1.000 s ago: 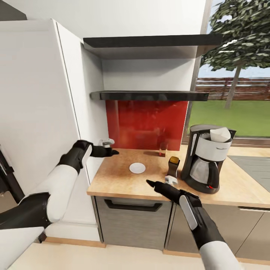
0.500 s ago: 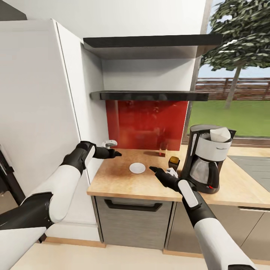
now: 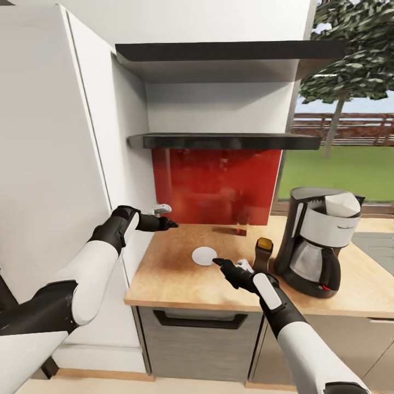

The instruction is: Set up a coffee station on the kitchen countertop: keep the coffee maker on the countertop, move the bottle of coffee from the kitchen shelf to the counter next to the coffee maker, place a paper coffee filter on top of the coffee maker, put the saucer next to the coffee maker with the coffee cup on the saucer, and place the electric kettle next to the coffee maker.

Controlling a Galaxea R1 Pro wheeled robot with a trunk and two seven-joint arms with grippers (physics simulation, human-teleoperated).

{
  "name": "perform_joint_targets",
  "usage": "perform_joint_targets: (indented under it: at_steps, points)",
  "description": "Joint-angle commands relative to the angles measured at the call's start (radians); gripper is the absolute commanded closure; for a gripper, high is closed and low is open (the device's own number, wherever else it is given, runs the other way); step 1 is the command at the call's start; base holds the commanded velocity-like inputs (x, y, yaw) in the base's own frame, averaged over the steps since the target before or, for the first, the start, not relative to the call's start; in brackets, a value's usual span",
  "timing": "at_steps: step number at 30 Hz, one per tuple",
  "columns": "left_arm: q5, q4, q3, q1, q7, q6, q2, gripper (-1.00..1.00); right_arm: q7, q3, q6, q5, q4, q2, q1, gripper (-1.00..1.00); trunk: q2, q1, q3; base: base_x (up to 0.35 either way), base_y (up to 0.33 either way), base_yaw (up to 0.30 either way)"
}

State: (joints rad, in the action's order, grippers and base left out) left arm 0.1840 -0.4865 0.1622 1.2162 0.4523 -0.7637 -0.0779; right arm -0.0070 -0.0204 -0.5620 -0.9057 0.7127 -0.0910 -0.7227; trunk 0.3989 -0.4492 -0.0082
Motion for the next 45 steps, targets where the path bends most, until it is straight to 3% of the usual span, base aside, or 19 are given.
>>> perform_joint_targets:
  at_steps: [1,20,21,22,23,27,31,39,45]
  points:
    - [0.011,-0.001,0.008,0.000,0.008,-0.005,-0.001,-1.00,-0.001,-0.002,-0.004,-0.002,-0.001,-0.008,0.000,-1.00,0.001,-0.001,-0.001,0.154,0.124,-0.274]
    - [0.014,0.010,0.008,-0.001,0.008,-0.005,0.001,-1.00,-0.001,0.006,-0.004,0.001,-0.041,-0.062,0.000,-1.00,0.001,-0.001,-0.001,0.076,0.042,-0.251]
    - [0.014,0.011,0.008,-0.001,0.008,-0.004,0.001,-1.00,-0.001,0.018,-0.004,0.001,-0.046,-0.063,0.000,-1.00,0.001,-0.001,-0.001,0.100,0.066,-0.018]
    - [0.015,0.011,0.007,-0.011,0.007,-0.003,0.002,-1.00,-0.001,0.106,-0.004,-0.001,-0.064,-0.064,0.000,-1.00,0.001,-0.001,-0.001,0.017,0.011,-0.003]
    - [0.015,0.010,0.007,-0.015,0.007,-0.003,0.002,-1.00,-0.001,0.122,-0.004,-0.002,-0.066,-0.064,0.000,-1.00,0.001,-0.001,-0.001,0.011,0.007,-0.002]
    - [0.019,0.012,0.007,-0.022,0.006,-0.002,0.003,-1.00,0.001,0.153,-0.004,-0.005,-0.106,-0.064,0.000,-1.00,0.001,-0.001,-0.001,0.145,0.026,-0.001]
    - [0.019,0.014,0.007,-0.025,0.005,-0.001,0.004,-1.00,0.004,0.154,-0.004,-0.006,-0.110,-0.064,0.000,-1.00,0.001,-0.001,-0.001,0.188,0.058,0.000]
    - [0.020,0.003,0.005,-0.065,0.005,0.003,0.003,-1.00,0.169,0.153,-0.004,-0.004,-0.135,-0.063,0.004,-1.00,0.001,-0.001,-0.001,0.025,0.007,0.000]
    - [0.020,0.011,0.005,-0.070,0.002,0.003,0.003,-1.00,0.194,0.154,-0.004,-0.005,-0.161,-0.062,0.005,-1.00,0.001,-0.001,-0.001,0.107,0.000,0.000]
